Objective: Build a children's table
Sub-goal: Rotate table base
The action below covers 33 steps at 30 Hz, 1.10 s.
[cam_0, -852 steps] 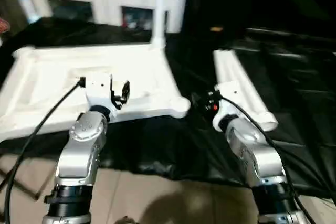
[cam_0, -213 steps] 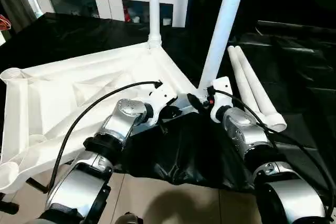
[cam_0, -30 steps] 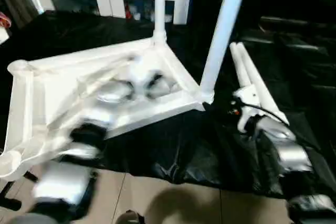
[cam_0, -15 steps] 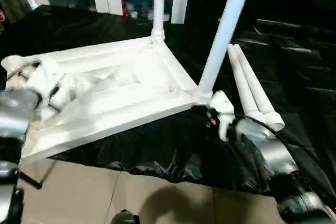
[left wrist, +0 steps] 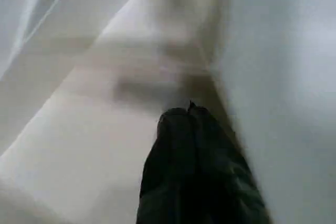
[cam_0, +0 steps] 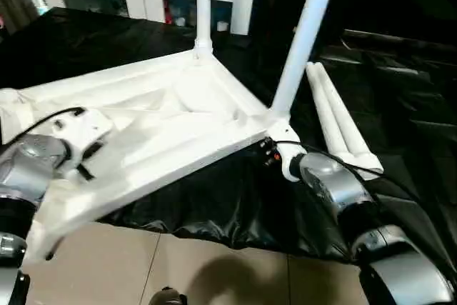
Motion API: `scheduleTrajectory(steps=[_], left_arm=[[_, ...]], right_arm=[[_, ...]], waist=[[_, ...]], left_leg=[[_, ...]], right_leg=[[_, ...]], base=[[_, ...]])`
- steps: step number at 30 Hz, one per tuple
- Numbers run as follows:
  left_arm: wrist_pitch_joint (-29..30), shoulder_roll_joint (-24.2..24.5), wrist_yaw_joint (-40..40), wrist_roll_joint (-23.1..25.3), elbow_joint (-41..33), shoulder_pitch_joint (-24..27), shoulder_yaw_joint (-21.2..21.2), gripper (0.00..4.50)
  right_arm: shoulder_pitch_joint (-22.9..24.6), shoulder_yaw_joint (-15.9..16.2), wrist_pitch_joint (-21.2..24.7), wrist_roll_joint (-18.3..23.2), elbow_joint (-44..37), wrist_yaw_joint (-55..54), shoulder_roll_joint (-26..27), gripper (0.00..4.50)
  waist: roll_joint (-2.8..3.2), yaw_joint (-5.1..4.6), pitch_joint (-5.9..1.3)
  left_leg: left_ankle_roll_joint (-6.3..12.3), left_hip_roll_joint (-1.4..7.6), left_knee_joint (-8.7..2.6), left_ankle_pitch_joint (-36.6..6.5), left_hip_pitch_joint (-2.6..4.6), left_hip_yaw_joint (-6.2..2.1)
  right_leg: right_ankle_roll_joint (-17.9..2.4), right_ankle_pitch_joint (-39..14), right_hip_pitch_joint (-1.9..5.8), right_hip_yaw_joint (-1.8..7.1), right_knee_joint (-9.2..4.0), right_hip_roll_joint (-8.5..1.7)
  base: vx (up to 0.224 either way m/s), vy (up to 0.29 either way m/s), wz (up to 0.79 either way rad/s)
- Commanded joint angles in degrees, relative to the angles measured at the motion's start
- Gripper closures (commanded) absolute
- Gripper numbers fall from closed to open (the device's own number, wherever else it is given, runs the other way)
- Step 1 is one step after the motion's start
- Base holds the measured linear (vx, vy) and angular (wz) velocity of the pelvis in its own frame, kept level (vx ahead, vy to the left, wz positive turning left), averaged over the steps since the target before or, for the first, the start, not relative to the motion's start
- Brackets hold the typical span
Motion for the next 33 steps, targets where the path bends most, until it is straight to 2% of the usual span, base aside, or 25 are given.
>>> scheduleTrajectory(steps=[1, 2, 4, 7, 11, 13, 15, 18, 19, 20, 23, 25, 27, 30, 31, 32, 33], left_arm=[[-1.08, -1.6, -6.85, -3.2, -2.57, 2.86, -4.69, 4.5], [-1.02, -1.99, -7.88, -3.83, -3.68, 3.26, -5.12, 4.5], [-0.91, -3.9, -8.14, -4.07, -4.54, 2.92, -5.24, 4.5], [1.76, -7.48, -10.22, -6.33, -8.41, 2.05, -5.65, 4.5], [2.0, -9.91, -11.16, -8.04, -9.57, 0.46, -6.4, 4.5], [1.81, -11.29, -11.86, -8.6, -9.63, -0.9, -7.04, 4.5], [1.67, -12.43, -12.28, -8.57, -9.33, -2.03, -7.33, 4.5], [0.81, -13.29, -11.99, -7.11, -7.91, -3.45, -7.68, 4.5], [0.03, -13.86, -11.25, -6.36, -6.64, -4.34, -7.65, 4.5], [0.03, -13.86, -11.25, -6.36, -6.64, -4.34, -7.65, 4.5], [-3.21, -14.75, -8.28, -4.36, -2.53, -6.8, -8.23, 4.5], [-4.06, -15.06, -6.22, -3.31, -0.54, -8.02, -8.44, 4.5], [-6.41, -15.71, -0.13, -0.09, 5.05, -11.2, -9.03, 4.5], [-7.02, -16.31, 3.41, 1.34, 8.19, -13.02, -9.03, 4.5], [-7.43, -17.82, 7.75, 1.7, 11.69, -14.99, -8.1, 4.5], [-7.43, -17.82, 7.75, 1.7, 11.69, -14.99, -8.1, 4.5], [-7.52, -19.57, 12.68, 1.73, 15.3, -16.89, -6.98, 4.5]], right_arm=[[-1.09, -1.13, -0.84, -0.6, 1.89, -1.43, 0.25, 2.86], [-1.45, -1.29, -1.14, -0.57, 2.5, -2.03, 0.5, 2.95], [-2.41, -1.4, -2.13, -0.34, 4.37, -2.86, 0.9, 3.06], [-3.57, -1.9, -4.32, -0.63, 7.06, -3.08, 1.46, 3.45], [-3.89, -2.15, -5.7, -0.46, 8.1, -2.76, 1.5, 3.7], [-3.98, -2.36, -6.34, -0.52, 8.54, -2.71, 1.37, 3.85], [-4.3, -2.69, -7.07, -0.51, 9.37, -2.94, 1.36, 4.04], [-4.82, -3.07, -7.92, -0.42, 10.45, -3.09, 1.36, 4.26], [-5.03, -3.4, -8.31, -0.5, 10.86, -3.16, 1.45, 4.36], [-5.03, -3.4, -8.31, -0.5, 10.86, -3.16, 1.45, 4.44], [-4.97, -3.69, -9.06, -0.37, 10.72, -2.45, 1.8, 4.44], [-5.01, -3.72, -9.24, -0.36, 10.68, -2.47, 1.86, 4.44], [-5.24, -4.14, -9.98, -0.23, 10.71, -2.64, 1.91, 4.44], [-5.44, -4.53, -10.64, -0.25, 10.59, -2.76, 1.71, 4.44], [-5.58, -4.91, -11.55, -0.28, 9.96, -3.03, 1.21, 4.44], [-5.58, -4.91, -11.55, -0.28, 9.96, -3.03, 1.21, 4.44], [-5.66, -5.55, -12.1, 0.04, 8.9, -3.51, 0.57, 4.44]], waist=[[1.35, 0.03, -4.04], [1.37, 0.07, -3.97], [1.05, -0.08, -3.92], [1.22, -0.07, -3.53], [1.44, 0.08, -3.54], [1.6, 0.0, -3.73], [1.35, -0.26, -3.95], [1.38, -0.54, -4.17], [1.56, -0.69, -4.2], [1.42, -0.9, -4.29], [1.58, -1.21, -4.23], [1.64, -1.2, -4.23], [1.79, -1.17, -4.04], [1.74, -1.25, -3.99], [1.62, -1.12, -4.06], [1.68, -1.05, -4.09], [1.64, -0.99, -4.07]], left_leg=[[-3.23, 2.63, -4.15, -11.18, 2.5, -1.29], [-3.5, 2.43, -4.11, -11.25, 2.59, -1.08], [-3.44, 2.35, -4.23, -11.73, 2.41, -1.11], [-4.18, 2.54, -4.49, -15.9, 2.79, -1.18], [-5.18, 2.68, -4.74, -18.63, 2.99, -1.45], [-5.19, 2.54, -4.68, -17.59, 2.8, -1.46], [-4.39, 2.36, -4.42, -14.84, 2.51, -1.37], [-3.2, 2.23, -4.1, -11.51, 2.12, -1.34], [-2.96, 2.19, -4.01, -11.09, 2.1, -1.34], [-2.43, 2.11, -3.86, -10.3, 2.15, -1.26], [-1.52, 2.14, -3.79, -9.96, 2.13, -1.25], [-1.6, 2.18, -3.77, -10.43, 2.28, -1.24], [-2.5, 2.38, -3.98, -13.56, 2.54, -1.32], [-3.23, 2.46, -4.18, -15.29, 2.37, -1.59], [-3.29, 2.4, -4.0, -15.1, 2.64, -1.44], [-3.18, 2.41, -3.95, -14.77, 2.67, -1.41], [-3.11, 2.46, -3.95, -14.54, 2.55, -1.43]], right_leg=[[-13.66, 0.98, 1.94, 2.81, -3.16, -4.53], [-13.61, 1.33, 1.8, 2.78, -3.04, -4.12], [-13.05, 0.55, 2.02, 2.84, -3.08, -4.16], [-12.58, -5.98, 1.72, 3.03, -3.88, -4.48], [-11.86, -9.2, 1.72, 3.06, -4.18, -4.64], [-12.01, -7.12, 1.94, 3.01, -3.97, -4.48], [-12.51, -3.25, 2.34, 2.95, -3.65, -4.35], [-13.28, 1.18, 2.79, 2.85, -3.23, -4.3], [-13.48, 1.94, 2.82, 2.84, -3.15, -4.26], [-13.82, 3.19, 2.89, 2.82, -3.11, -4.12], [-14.26, 3.86, 2.91, 2.77, -3.13, -3.95], [-14.23, 3.3, 2.84, 2.75, -3.14, -3.92], [-13.94, -0.29, 2.58, 2.81, -3.49, -4.07], [-13.23, -3.23, 2.71, 2.83, -3.65, -4.31], [-13.24, -2.72, 2.53, 2.88, -3.66, -4.27], [-13.42, -2.1, 2.49, 2.9, -3.63, -4.25], [-13.52, -1.42, 2.55, 2.89, -3.53, -4.26]], base=[[0.0, 0.0, 0.0], [0.0, 0.0, 0.0], [0.0, 0.0, 0.0], [0.0, 0.0, 0.0], [0.0, 0.0, 0.0], [0.0, 0.0, 0.0], [0.0, 0.0, 0.0], [0.0, 0.0, 0.0], [0.0, 0.0, 0.0], [0.0, 0.0, 0.0], [0.0, 0.0, 0.0], [0.0, 0.0, 0.0], [0.0, 0.0, 0.0], [0.0, 0.0, 0.0], [0.0, 0.0, 0.0], [0.0, 0.0, 0.0], [0.0, 0.0, 0.0]])
